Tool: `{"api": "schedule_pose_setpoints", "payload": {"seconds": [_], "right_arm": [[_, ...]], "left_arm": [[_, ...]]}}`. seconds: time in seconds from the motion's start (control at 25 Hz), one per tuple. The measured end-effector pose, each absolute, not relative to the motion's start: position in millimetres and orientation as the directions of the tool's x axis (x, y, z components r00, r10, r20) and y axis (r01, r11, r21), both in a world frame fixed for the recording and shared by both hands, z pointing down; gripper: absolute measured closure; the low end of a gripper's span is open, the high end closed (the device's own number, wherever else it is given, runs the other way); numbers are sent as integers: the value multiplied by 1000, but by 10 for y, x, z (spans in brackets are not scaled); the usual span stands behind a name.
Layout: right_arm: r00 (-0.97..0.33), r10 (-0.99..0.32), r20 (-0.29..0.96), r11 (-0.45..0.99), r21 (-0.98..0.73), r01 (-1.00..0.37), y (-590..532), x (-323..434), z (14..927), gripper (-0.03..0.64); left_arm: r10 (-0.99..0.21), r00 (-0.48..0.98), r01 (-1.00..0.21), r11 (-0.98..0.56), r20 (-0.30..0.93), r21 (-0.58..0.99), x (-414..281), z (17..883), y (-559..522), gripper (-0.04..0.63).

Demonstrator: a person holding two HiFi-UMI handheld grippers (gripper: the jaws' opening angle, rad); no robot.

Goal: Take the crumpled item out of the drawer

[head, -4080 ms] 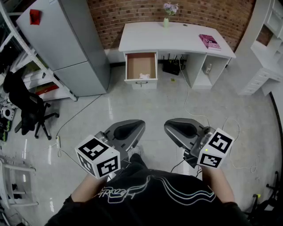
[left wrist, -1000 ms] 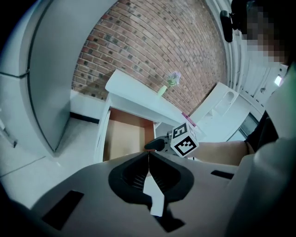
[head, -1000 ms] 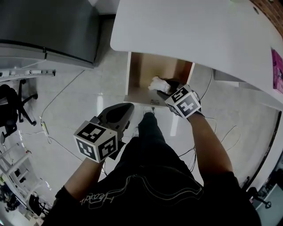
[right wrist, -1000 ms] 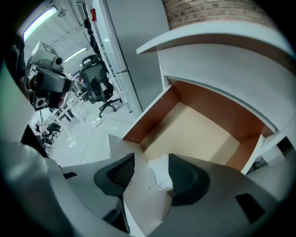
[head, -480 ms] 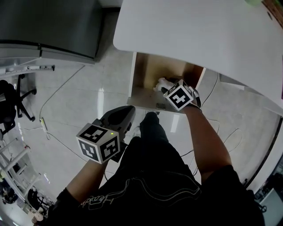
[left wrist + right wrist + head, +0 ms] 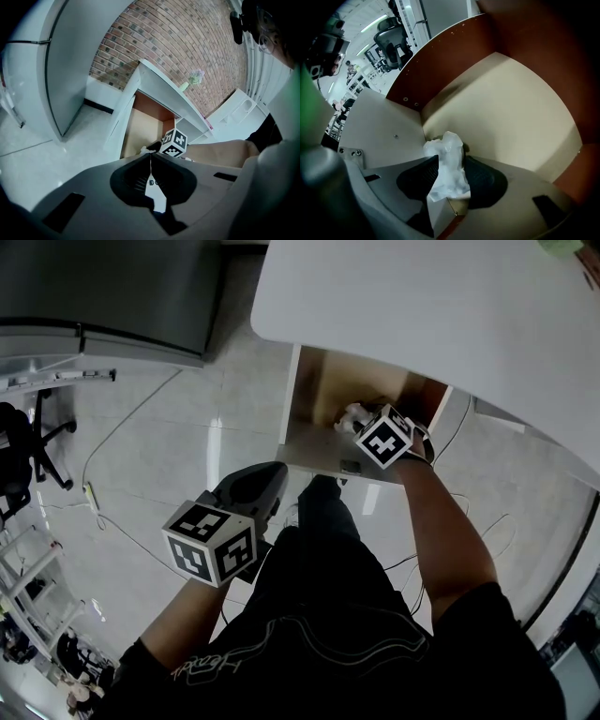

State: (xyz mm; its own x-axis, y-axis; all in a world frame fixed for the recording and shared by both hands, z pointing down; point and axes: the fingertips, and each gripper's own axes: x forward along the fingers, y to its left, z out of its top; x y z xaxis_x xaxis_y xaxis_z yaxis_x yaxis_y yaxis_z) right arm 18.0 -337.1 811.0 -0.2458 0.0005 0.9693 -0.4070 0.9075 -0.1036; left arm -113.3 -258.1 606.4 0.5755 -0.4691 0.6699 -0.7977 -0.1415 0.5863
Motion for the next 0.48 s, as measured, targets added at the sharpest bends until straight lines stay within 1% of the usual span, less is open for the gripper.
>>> {"api": "schedule_pose_setpoints", "payload": {"seconds": [0.32,0.48], "right_arm": [[-235,17,972,923,-106,-370,-3311,171,8134,497],[-226,14,974,930,-96,-355,-3287,167,8051,520]], "left_arm": [[-471,564,-806,-133,679,577,-1186,6093,-2565,572],[-470,561,-811,-148,682,565,-1182,6072,-2560,572]]}}
